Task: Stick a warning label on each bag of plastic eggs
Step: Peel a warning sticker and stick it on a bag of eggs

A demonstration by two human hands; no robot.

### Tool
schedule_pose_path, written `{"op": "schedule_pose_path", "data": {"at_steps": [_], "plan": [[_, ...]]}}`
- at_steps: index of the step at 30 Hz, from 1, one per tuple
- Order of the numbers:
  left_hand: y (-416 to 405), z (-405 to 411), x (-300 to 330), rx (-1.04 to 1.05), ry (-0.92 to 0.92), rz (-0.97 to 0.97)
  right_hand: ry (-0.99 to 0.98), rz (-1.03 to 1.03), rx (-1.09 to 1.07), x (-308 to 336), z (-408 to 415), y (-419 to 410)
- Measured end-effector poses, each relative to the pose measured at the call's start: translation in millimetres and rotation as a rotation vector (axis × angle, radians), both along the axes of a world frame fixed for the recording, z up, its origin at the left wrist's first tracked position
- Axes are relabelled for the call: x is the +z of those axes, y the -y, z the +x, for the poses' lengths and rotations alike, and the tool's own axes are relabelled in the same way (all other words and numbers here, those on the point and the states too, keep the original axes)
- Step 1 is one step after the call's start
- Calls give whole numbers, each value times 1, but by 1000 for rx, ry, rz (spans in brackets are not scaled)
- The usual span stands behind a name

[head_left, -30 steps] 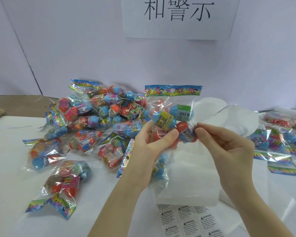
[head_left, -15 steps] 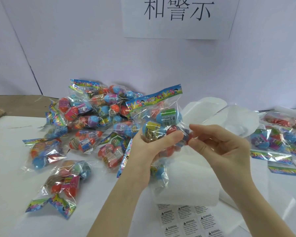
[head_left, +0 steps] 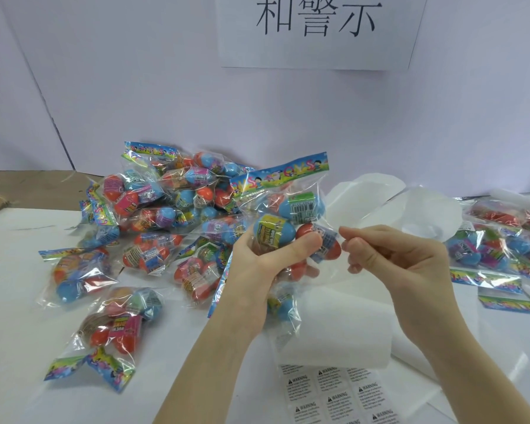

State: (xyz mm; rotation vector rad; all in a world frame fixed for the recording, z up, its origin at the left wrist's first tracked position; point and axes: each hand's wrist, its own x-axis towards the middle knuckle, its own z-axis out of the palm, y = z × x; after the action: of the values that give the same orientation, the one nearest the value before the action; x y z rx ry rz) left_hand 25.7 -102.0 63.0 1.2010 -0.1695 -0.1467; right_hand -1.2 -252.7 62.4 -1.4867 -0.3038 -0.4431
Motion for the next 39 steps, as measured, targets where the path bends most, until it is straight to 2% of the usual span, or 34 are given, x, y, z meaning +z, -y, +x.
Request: {"op": "schedule_pose_path", "data": {"at_steps": [5, 14, 18, 21, 25, 28, 31, 33, 34, 36, 39], "plan": [[0, -1, 1, 19, -23, 4, -27, -1, -2, 3, -1, 0], [2, 0, -1, 52, -60, 59, -30, -242, -185, -7, 5, 3], [1, 1, -2, 55, -48, 52, -49, -282, -172, -9, 6, 3], [-2, 2, -1, 19, -8, 110, -52, -239, -176, -7, 6, 3], [-5, 3, -3, -12, 17, 159, -49, -55, -177, -2, 4, 2], [-5, 3, -3, -48, 29, 113, -85, 53, -156, 0, 2, 2], [-6, 4, -6, -122, -6, 20, -92, 63, -206, 0, 4, 3], [-7, 5, -6, -163, -40, -68, -27, -21, -339, -4, 5, 3], [-8, 5, -5, -177, -51, -113, 49, -134, -433, -5, 5, 1], [-7, 5, -4, -159, -87, -170, 235, -378, -590, -8, 3, -4], [0, 4, -5, -90, -150, -205, 531, -621, -736, -16, 2, -7]]}}
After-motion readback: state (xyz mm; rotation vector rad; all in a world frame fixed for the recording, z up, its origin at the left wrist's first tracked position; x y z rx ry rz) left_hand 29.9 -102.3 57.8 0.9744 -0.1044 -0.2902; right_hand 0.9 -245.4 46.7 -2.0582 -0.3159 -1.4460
